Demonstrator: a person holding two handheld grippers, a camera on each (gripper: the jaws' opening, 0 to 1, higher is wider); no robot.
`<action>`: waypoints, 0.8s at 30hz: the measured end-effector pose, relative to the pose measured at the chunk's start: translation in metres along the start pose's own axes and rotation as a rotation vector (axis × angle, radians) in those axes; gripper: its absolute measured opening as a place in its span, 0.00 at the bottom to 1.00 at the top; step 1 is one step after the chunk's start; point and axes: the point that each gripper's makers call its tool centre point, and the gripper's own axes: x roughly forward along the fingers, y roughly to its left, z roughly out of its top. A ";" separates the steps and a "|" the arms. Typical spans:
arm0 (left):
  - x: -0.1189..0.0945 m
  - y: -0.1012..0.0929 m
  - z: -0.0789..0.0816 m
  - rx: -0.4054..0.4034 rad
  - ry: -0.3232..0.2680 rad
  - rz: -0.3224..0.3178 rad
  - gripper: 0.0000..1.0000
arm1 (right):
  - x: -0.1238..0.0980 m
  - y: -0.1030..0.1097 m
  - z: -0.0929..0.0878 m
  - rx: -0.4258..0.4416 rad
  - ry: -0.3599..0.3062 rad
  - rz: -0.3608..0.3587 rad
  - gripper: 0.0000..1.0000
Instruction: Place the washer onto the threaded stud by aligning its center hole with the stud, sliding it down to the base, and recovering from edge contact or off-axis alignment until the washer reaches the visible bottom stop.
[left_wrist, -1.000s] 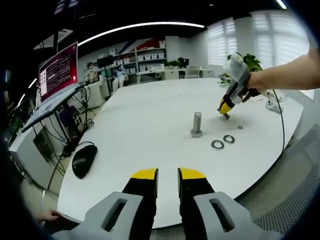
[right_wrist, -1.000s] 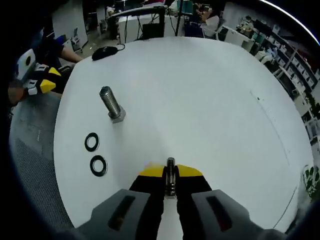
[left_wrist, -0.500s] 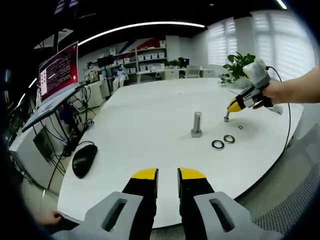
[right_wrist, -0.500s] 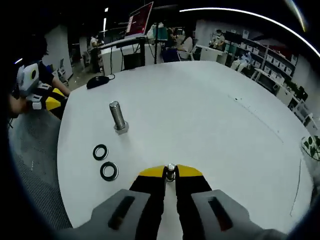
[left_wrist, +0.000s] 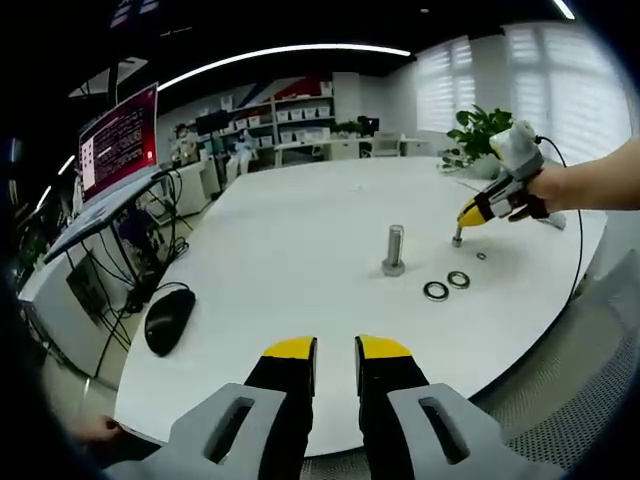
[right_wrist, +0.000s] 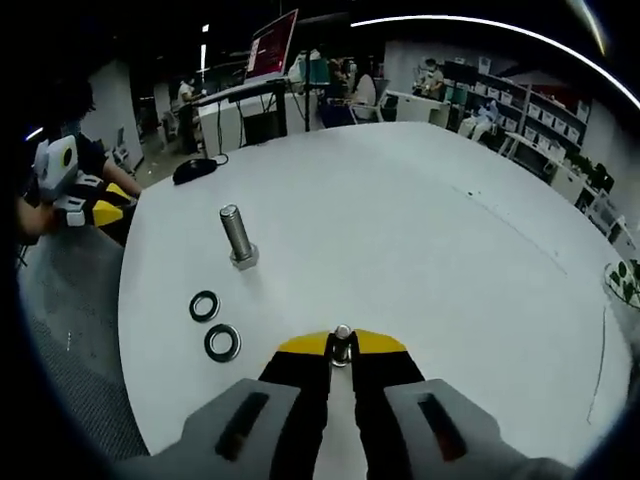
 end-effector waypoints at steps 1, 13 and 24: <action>0.000 0.000 0.000 0.000 -0.002 0.000 0.13 | 0.000 0.000 -0.001 0.003 0.009 0.003 0.12; 0.000 0.000 0.001 -0.002 -0.008 0.001 0.13 | -0.013 0.000 -0.006 -0.034 0.050 0.015 0.16; -0.001 0.000 0.002 -0.002 -0.011 0.000 0.13 | -0.022 0.007 -0.020 -0.116 0.159 0.119 0.17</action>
